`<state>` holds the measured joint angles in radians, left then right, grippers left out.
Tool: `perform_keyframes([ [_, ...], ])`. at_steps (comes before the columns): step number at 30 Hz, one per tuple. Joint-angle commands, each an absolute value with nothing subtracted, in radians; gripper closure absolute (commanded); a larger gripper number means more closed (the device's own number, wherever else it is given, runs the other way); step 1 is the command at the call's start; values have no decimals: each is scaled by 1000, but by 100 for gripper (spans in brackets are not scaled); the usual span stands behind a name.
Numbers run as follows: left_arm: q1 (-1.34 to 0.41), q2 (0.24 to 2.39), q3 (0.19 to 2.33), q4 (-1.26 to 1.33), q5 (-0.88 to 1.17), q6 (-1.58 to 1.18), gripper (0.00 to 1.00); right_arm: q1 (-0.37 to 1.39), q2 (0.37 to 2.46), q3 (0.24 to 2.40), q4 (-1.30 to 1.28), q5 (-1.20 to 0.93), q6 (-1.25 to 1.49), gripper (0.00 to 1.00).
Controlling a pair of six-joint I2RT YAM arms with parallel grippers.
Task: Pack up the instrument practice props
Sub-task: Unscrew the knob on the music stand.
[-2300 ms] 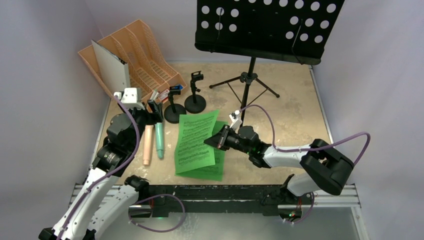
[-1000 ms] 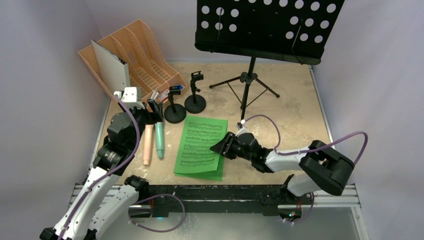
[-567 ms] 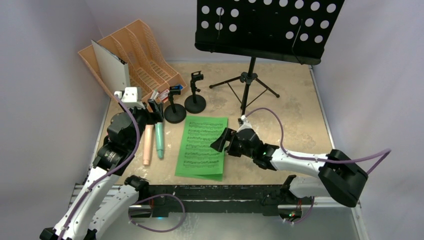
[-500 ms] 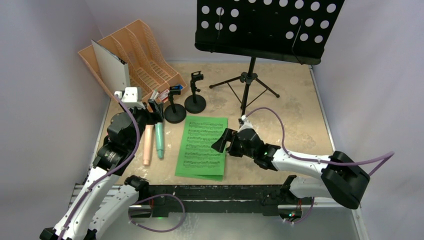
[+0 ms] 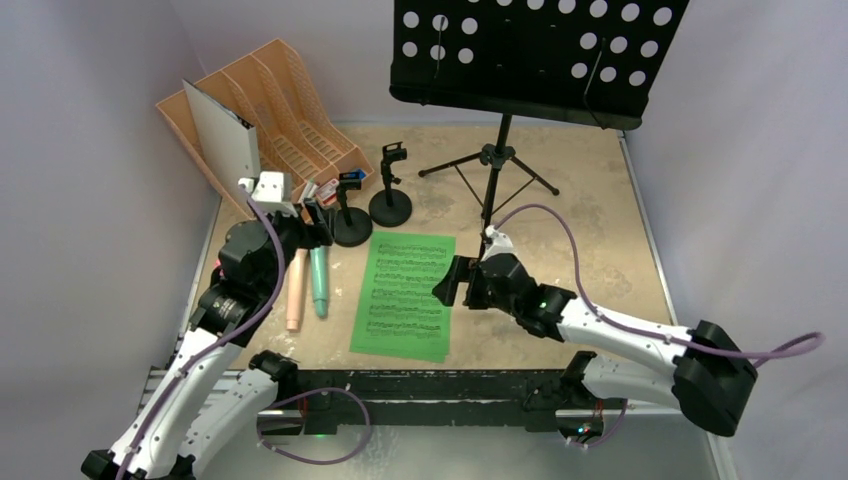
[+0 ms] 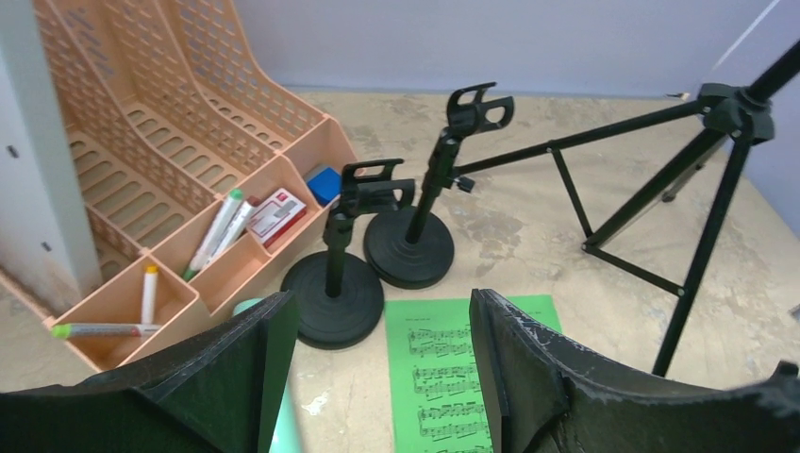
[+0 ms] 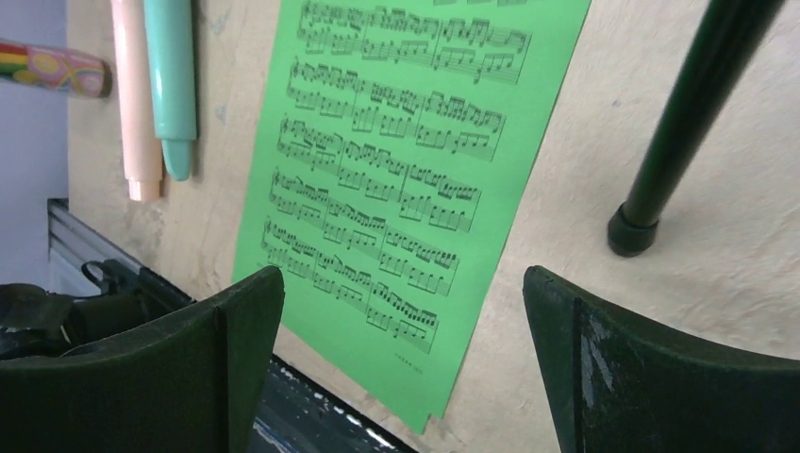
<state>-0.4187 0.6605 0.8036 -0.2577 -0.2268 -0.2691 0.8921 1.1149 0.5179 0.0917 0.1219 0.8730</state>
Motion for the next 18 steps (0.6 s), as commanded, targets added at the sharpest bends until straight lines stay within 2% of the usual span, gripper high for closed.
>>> perform_keyframes([
  [1, -411, 669, 798, -199, -105, -260, 30, 894, 1011, 577, 38, 264, 746, 1],
  [5, -410, 678, 799, -175, -12, -261, 28, 810, 925, 590, 92, 264, 627, 1],
  [11, -410, 706, 798, -132, 116, -276, 23, 537, 809, 579, 300, 49, 460, 1],
  [18, -410, 728, 794, -70, 171, -282, 16, 424, 826, 588, 618, 3, 335, 1],
])
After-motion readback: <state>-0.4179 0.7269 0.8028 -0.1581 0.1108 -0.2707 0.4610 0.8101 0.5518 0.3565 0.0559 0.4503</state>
